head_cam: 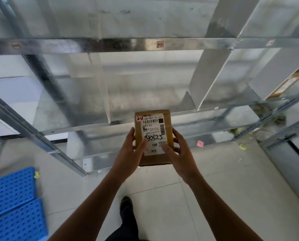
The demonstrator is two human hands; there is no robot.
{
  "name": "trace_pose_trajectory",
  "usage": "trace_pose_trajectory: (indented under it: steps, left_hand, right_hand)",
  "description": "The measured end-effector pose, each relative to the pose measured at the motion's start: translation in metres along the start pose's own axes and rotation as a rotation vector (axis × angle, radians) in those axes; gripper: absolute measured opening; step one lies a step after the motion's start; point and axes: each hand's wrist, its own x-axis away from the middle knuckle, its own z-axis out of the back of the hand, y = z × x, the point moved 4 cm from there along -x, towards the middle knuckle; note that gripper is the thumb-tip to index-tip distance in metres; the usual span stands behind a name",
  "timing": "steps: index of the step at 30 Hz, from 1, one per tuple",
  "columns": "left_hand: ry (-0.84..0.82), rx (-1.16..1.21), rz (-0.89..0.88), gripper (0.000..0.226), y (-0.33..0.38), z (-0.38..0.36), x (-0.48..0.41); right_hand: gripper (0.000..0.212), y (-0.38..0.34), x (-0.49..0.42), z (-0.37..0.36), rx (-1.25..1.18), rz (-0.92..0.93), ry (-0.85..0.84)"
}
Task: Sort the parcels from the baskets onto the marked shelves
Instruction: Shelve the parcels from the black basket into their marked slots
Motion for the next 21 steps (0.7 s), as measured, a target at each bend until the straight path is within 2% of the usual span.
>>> trace_pose_trajectory:
  steps: [4,6,13,21]
  left_hand:
    - [0.044,0.203,0.176,0.042,-0.004,0.015,-0.05]
    - [0.053,0.218,0.21,0.04,-0.003,0.023,-0.072]
    - [0.065,0.217,0.246,0.046,0.003,0.043,-0.125]
    - [0.14,0.243,0.178,0.049,0.001,0.055,-0.176]
  right_hand:
    - [0.075,-0.007,-0.047,-0.014,0.064,-0.023,0.009]
    - [0.075,-0.007,-0.066,-0.022,0.062,-0.031,0.009]
    - [0.064,-0.009,-0.123,-0.034,0.042,-0.052,-0.037]
    - [0.074,-0.005,-0.197,-0.041,0.03,-0.09,-0.167]
